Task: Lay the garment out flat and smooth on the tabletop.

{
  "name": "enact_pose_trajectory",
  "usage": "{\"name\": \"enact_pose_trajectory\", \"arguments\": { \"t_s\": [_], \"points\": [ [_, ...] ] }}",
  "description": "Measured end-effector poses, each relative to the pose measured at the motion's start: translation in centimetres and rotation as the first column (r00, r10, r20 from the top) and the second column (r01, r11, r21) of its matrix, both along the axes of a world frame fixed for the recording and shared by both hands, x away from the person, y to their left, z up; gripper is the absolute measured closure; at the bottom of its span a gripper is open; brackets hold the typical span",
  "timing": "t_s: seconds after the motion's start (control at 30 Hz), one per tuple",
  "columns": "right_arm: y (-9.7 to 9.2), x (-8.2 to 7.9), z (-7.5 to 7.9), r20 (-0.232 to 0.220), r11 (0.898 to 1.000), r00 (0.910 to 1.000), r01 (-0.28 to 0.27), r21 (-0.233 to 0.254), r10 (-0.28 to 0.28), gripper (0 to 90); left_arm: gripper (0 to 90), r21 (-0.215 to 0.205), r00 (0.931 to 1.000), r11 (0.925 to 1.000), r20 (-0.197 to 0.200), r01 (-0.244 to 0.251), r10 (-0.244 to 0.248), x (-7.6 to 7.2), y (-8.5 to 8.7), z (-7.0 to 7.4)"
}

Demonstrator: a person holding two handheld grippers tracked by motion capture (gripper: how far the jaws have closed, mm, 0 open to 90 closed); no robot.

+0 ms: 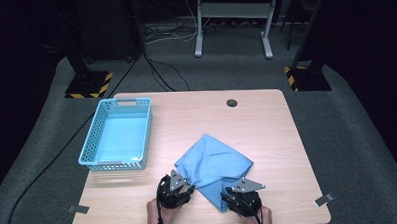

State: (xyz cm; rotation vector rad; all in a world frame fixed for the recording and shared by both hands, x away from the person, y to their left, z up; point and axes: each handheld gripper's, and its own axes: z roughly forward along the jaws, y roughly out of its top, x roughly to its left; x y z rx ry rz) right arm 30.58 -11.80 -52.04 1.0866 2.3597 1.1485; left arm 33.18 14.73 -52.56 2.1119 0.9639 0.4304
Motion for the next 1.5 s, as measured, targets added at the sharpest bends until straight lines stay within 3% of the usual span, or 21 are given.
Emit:
{"name": "enact_pose_trajectory", "arguments": {
  "t_s": [0.13,0.17,0.2,0.3,0.4,0.47,0.53,0.57,0.6,0.7,0.83,0.97,1.07,1.1,1.13,1.2,1.37,1.5],
  "points": [
    [-0.2,0.5,0.6,0.019,1.0,0.9998,0.006,-0.027,-0.006,44.0,21.9,0.007,0.9986,0.999,-0.029,-0.044,0.044,-0.2,1.6,0.0],
    [-0.2,0.5,0.6,0.019,1.0,0.9998,0.006,-0.027,-0.006,44.0,14.4,0.007,0.9986,0.999,-0.029,-0.044,0.044,-0.2,1.6,0.0],
    [-0.2,0.7,0.8,0.031,0.999,0.9995,0.006,-0.035,-0.005,37.8,14.4,-0.006,0.9982,0.9985,-0.027,-0.054,0.054,-0.5,2.3,0.0],
    [0.0,1.4,1.3,0.066,0.998,0.9978,0.008,-0.066,-0.004,25.6,2.7,-0.012,0.996,0.9961,-0.016,-0.088,0.087,-1.0,4.2,0.1],
    [0.6,2.2,1.8,0.098,0.994,0.9948,-0.019,-0.105,0.03,20.8,0.3,-0.002,0.9934,0.9937,-0.025,-0.112,0.112,-1.2,5.6,-0.1],
    [1.8,3.0,2.0,0.124,0.985,0.9891,-0.059,-0.165,0.08,19.2,0.1,-0.003,0.9924,0.9931,-0.038,-0.117,0.117,-1.2,6.3,-0.3],
    [2.2,3.3,2.1,0.126,0.979,0.9869,-0.077,-0.187,0.101,18.7,0.0,-0.009,0.9925,0.9937,-0.05,-0.112,0.111,-1.2,6.6,-0.3],
    [2.8,3.6,2.1,0.126,0.972,0.984,-0.096,-0.216,0.126,18.6,0.0,-0.012,0.9933,0.9943,-0.048,-0.106,0.105,-1.2,6.5,-0.3],
    [3.7,4.3,2.0,0.122,0.959,0.9797,-0.124,-0.255,0.159,18.5,0.0,0.001,0.9936,0.995,-0.052,-0.1,0.1,-1.2,6.5,-0.4],
    [4.5,5.2,1.7,0.096,0.946,0.978,-0.151,-0.287,0.185,18.0,0.0,0.047,0.9942,0.9945,-0.048,-0.094,0.096,-1.1,6.0,-0.5],
    [5.2,6.2,1.1,0.042,0.927,0.9744,-0.197,-0.319,0.221,18.0,0.0,0.042,0.9949,0.9955,-0.05,-0.086,0.088,-1.1,6.0,-0.5],
    [4.8,6.7,1.0,0.027,0.938,0.9752,-0.204,-0.281,0.22,34.0,0.0,0.051,0.995,0.995,-0.047,-0.086,0.089,-1.2,5.9,-0.5],
    [4.4,7.2,0.9,0.008,0.955,0.9832,-0.176,-0.237,0.183,52.0,0.0,0.05,0.995,0.995,-0.046,-0.086,0.089,-1.2,5.9,-0.5],
    [4.4,7.2,0.9,0.008,0.955,0.9832,-0.176,-0.237,0.183,52.0,0.0,0.05,0.995,0.995,-0.046,-0.086,0.089,-1.2,5.9,-0.5],
    [4.0,7.6,1.0,0.013,0.961,0.9882,-0.145,-0.234,0.152,66.8,0.0,0.05,0.9949,0.995,-0.047,-0.087,0.089,-1.2,5.9,-0.5],
    [3.8,7.8,1.0,0.009,0.965,0.9904,-0.133,-0.224,0.138,75.1,0.0,0.05,0.9949,0.9949,-0.046,-0.087,0.089,-1.1,5.9,-0.5],
    [3.2,8.4,1.3,-0.024,0.985,0.996,-0.089,-0.146,0.086,86.3,0.0,0.051,0.9937,0.9938,-0.048,-0.099,0.101,-1.1,5.9,-0.5],
    [2.8,8.4,1.9,0.001,0.993,0.9982,-0.059,-0.102,0.06,87.1,0.0,0.039,0.9934,0.9941,-0.05,-0.102,0.103,-1.1,6.0,-0.5]
  ]
}}
